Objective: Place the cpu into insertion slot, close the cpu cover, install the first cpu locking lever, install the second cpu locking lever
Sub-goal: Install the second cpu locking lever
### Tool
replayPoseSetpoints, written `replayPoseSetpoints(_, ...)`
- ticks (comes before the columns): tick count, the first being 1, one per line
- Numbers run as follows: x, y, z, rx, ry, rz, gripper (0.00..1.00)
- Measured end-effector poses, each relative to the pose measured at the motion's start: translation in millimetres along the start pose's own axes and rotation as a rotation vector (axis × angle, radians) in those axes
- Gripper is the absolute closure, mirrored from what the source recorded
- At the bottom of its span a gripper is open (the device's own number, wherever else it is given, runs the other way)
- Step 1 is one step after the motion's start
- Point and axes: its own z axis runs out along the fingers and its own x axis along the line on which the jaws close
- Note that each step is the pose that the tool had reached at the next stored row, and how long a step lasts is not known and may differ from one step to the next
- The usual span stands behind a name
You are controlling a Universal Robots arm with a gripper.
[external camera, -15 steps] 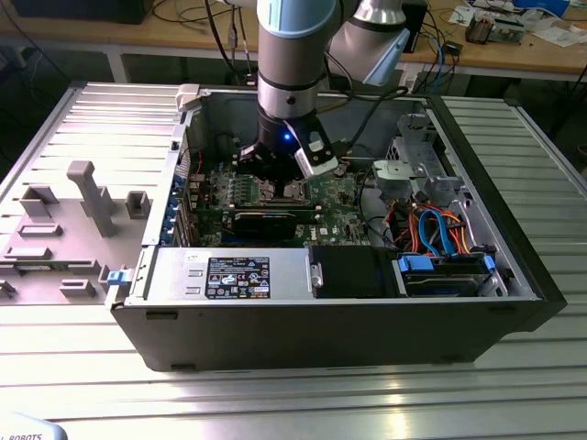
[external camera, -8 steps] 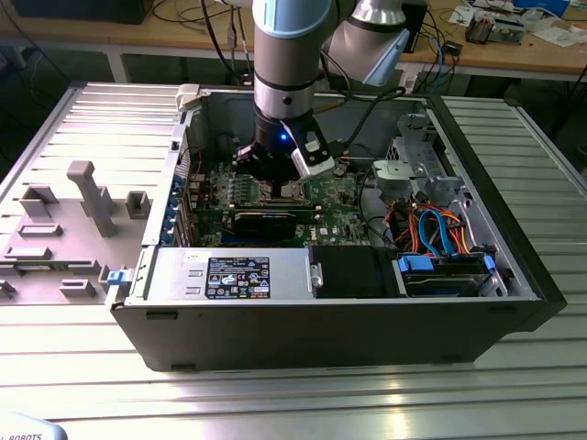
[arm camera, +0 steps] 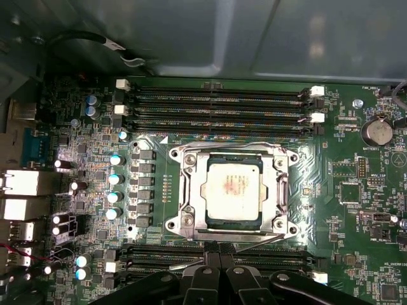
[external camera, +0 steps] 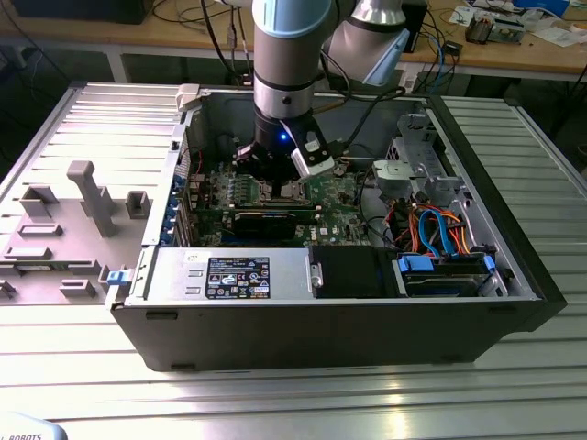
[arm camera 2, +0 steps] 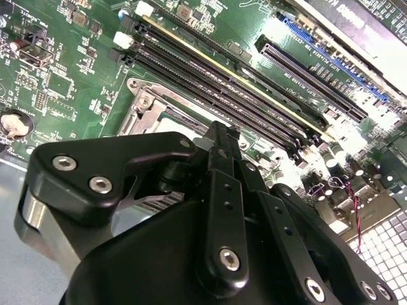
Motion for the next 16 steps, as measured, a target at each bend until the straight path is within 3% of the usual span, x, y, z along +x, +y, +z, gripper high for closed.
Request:
replayPoseSetpoints(8,0.5,-4.0,-0.2,-0.0001,0.0,-0.001,0.89)
replayPoseSetpoints(12,8.4,-4.4,0.2,0.0,0.0002,-0.002,0.89)
replayPoseSetpoints(16,10.6,-7.7,0.1,-0.0001,0.0002,-0.003,0.89)
